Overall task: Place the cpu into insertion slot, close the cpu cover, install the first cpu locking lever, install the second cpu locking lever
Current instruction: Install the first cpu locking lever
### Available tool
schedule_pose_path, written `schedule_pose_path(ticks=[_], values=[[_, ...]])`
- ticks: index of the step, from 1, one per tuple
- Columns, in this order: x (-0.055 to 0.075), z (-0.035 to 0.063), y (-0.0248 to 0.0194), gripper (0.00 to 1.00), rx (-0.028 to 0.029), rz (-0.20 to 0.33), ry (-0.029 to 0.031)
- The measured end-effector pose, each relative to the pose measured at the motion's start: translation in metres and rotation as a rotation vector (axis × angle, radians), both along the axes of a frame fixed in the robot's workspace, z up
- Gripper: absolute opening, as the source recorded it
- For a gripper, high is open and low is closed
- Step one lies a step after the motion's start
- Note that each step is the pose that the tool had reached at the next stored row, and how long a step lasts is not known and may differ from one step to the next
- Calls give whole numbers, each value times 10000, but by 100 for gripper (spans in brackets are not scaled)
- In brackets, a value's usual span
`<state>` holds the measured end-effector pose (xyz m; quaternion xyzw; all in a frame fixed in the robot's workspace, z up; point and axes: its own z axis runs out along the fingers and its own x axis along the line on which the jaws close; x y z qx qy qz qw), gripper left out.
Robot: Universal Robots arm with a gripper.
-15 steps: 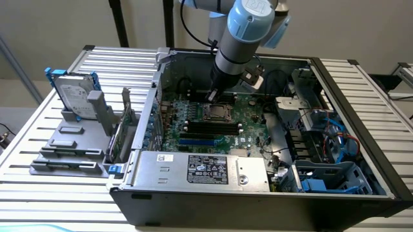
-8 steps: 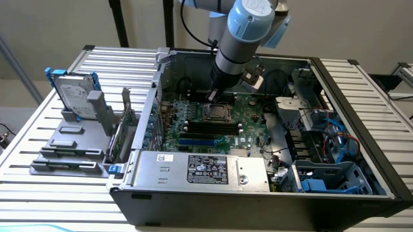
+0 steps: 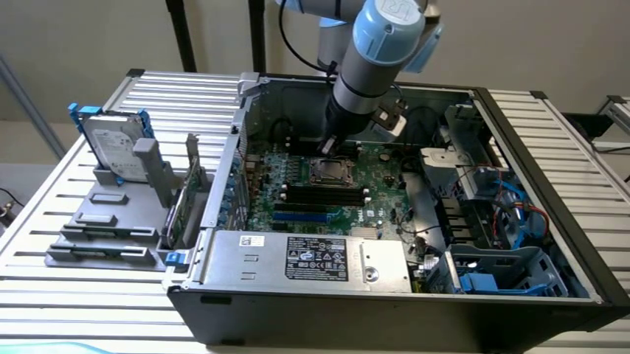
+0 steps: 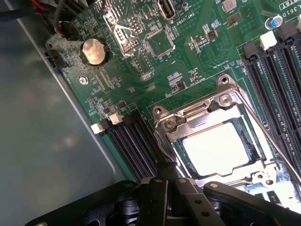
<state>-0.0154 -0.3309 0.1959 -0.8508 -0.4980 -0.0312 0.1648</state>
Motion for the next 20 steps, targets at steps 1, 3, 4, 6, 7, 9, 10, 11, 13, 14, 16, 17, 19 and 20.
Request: schedule_pose_path(ticks=[1, 3, 4, 6, 7, 9, 10, 11, 13, 14, 16, 17, 19, 20], values=[[6, 0, 0, 11, -2, 0, 0], [14, -1, -1, 11, -7, 0, 1], [19, -2, -1, 11, -10, 0, 1], [25, -5, -1, 11, -14, 0, 0], [29, -5, -1, 11, -19, 0, 1], [34, -7, -2, 11, -27, 0, 0], [37, -7, -3, 11, -33, -1, 0], [38, -8, -4, 11, -39, -1, 0], [42, -9, -5, 11, -49, -1, 0], [44, -10, -6, 11, -54, 0, 0], [47, -12, -8, 11, -58, 0, 0], [49, -14, -9, 11, -59, 0, 0], [53, -18, -11, 11, -60, 0, -1], [54, -20, -11, 11, -60, -1, 0]])
